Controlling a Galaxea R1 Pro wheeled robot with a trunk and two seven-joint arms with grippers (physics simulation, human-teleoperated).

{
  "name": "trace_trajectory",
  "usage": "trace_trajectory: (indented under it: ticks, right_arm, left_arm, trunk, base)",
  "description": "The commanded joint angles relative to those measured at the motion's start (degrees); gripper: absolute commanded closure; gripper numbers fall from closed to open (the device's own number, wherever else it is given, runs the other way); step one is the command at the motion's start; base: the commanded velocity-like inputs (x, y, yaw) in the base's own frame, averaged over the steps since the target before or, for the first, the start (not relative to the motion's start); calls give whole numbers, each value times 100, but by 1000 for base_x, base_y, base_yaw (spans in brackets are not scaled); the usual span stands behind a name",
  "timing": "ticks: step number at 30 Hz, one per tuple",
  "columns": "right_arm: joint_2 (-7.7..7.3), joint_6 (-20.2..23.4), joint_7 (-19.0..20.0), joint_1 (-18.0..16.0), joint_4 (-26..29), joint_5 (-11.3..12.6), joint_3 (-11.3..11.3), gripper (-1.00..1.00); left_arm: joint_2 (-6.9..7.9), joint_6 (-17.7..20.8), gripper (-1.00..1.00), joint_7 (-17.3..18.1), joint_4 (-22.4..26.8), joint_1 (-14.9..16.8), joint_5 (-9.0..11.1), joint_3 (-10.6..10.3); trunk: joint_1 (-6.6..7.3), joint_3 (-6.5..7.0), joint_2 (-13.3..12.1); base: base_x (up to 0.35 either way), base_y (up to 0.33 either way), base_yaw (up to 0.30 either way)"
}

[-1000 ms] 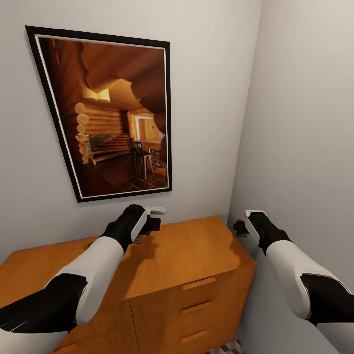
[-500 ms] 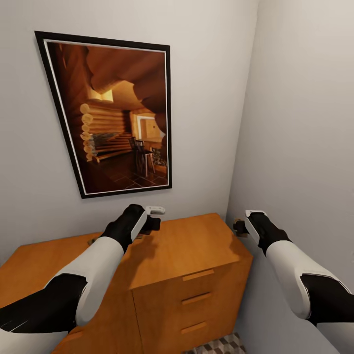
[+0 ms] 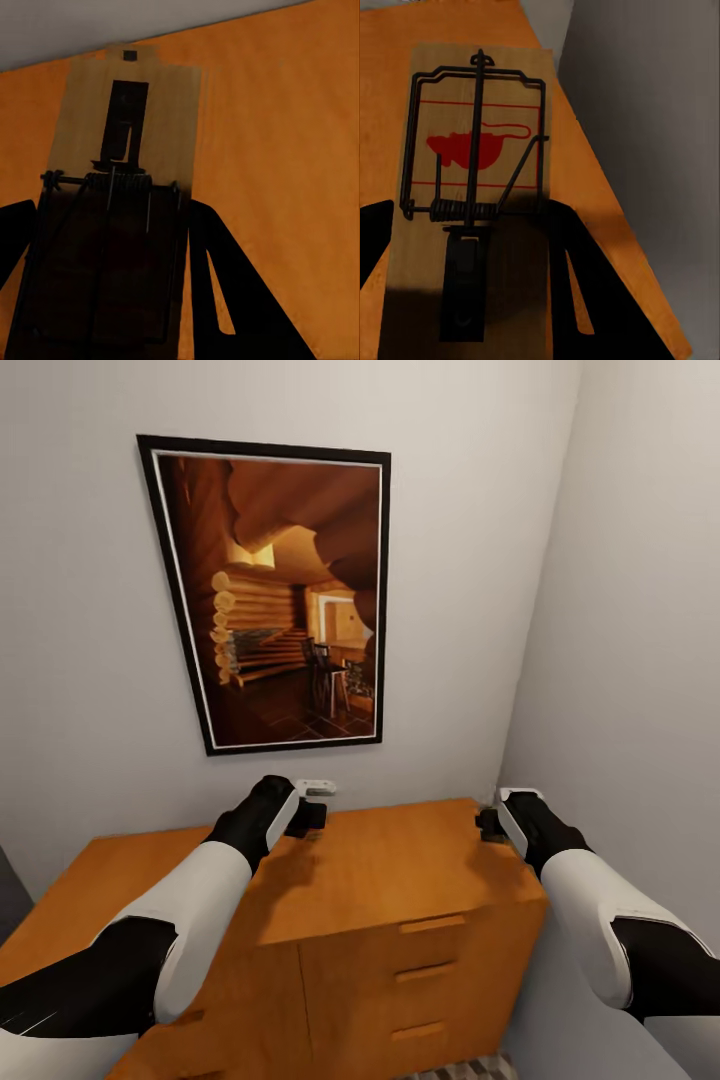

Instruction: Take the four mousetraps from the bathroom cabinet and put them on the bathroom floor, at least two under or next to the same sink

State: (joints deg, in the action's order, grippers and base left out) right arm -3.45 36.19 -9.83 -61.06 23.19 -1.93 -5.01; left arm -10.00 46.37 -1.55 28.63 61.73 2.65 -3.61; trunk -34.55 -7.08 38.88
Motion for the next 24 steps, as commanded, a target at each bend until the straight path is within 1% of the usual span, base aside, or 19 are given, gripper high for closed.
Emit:
trace_trajectory:
  ticks: [1,10,18,24]
  right_arm:
    - [2,28,-11,-3,11,-1,-26,100]
    - [2,28,-10,-3,11,-1,-26,100]
    - [2,28,-10,-3,12,-1,-26,100]
    - [1,28,-10,-3,11,-1,-26,100]
  left_arm:
    - [0,21,100,-3,2,6,6,-17]
    - [0,21,100,-13,-5,6,-1,-20]
    - [0,19,100,-227,-21,6,6,-26]
    - [0,21,100,-255,-30,6,11,-24]
  trunk:
    - [-2,-10,8]
    - [-2,-10,8]
    - [-2,-10,8]
    - [-2,-10,8]
  base:
    - [0,0,279]
    - [0,0,264]
    - [-18,0,41]
    - [-270,0,3]
